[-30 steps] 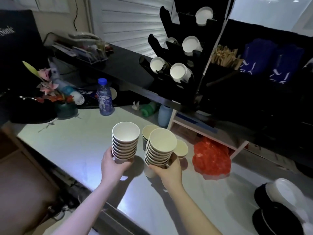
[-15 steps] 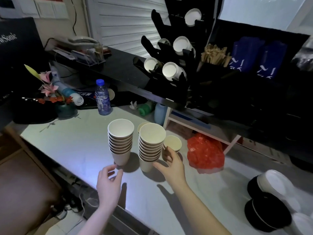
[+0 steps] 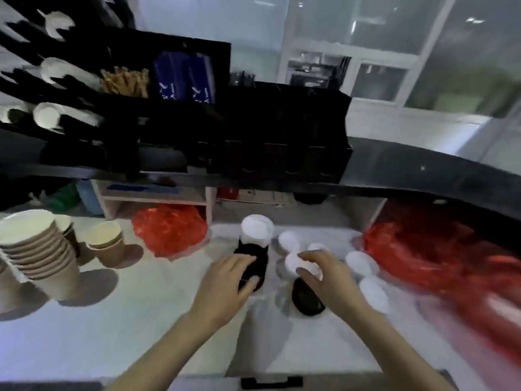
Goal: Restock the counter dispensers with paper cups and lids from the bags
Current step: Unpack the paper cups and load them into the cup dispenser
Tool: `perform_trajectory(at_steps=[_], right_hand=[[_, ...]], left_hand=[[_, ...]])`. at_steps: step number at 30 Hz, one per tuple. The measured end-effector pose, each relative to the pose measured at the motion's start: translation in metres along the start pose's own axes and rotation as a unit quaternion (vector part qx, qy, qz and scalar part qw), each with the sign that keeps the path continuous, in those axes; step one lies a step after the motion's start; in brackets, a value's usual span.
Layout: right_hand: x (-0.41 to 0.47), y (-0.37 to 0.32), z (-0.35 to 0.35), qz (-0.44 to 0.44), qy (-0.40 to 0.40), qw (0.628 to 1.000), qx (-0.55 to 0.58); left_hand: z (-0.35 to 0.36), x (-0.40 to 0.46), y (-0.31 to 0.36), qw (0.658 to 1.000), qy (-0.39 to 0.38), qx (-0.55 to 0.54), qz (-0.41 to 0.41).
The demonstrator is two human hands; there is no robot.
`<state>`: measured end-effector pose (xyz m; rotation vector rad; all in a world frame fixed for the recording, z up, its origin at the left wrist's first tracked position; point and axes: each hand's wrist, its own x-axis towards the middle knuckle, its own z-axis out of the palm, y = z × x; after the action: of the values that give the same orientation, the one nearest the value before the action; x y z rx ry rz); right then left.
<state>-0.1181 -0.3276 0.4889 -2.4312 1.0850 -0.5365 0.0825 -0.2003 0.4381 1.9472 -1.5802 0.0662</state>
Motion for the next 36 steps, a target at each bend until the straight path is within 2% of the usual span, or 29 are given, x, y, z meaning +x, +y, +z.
perform_trajectory(at_steps=[2, 5, 11, 15, 18, 22, 25, 32, 36], right_hand=[[-0.032, 0.06, -0.05, 0.032, 0.03, 0.996, -0.072], [-0.089, 0.142, -0.125, 0.11, 0.08, 0.976, -0.172], [-0.194, 0.252, -0.232, 0.283, 0.136, 0.919, -0.238], [-0.229, 0.301, -0.265, 0.344, 0.143, 0.899, -0.23], [-0.232, 0.329, -0.279, 0.355, 0.153, 0.893, -0.232], [-0.218, 0.367, -0.29, 0.36, 0.131, 0.893, -0.238], [-0.205, 0.402, -0.302, 0.359, 0.081, 0.889, -0.271], [-0.17, 0.476, -0.304, 0.363, -0.065, 0.882, -0.295], [-0.158, 0.502, -0.286, 0.385, -0.097, 0.863, -0.313]], left_hand=[[0.03, 0.034, 0.051, 0.996, -0.044, 0.023, 0.072], [0.075, 0.074, 0.129, 0.984, -0.062, 0.039, 0.161], [0.159, 0.131, 0.28, 0.94, -0.09, 0.033, 0.328], [0.216, 0.157, 0.367, 0.903, -0.122, 0.01, 0.413], [0.255, 0.171, 0.422, 0.874, -0.141, -0.013, 0.465], [0.318, 0.195, 0.456, 0.835, -0.174, 0.003, 0.521], [0.359, 0.225, 0.463, 0.826, -0.207, 0.012, 0.524], [0.42, 0.286, 0.468, 0.853, -0.306, -0.038, 0.421], [0.445, 0.303, 0.464, 0.843, -0.373, -0.063, 0.382]])
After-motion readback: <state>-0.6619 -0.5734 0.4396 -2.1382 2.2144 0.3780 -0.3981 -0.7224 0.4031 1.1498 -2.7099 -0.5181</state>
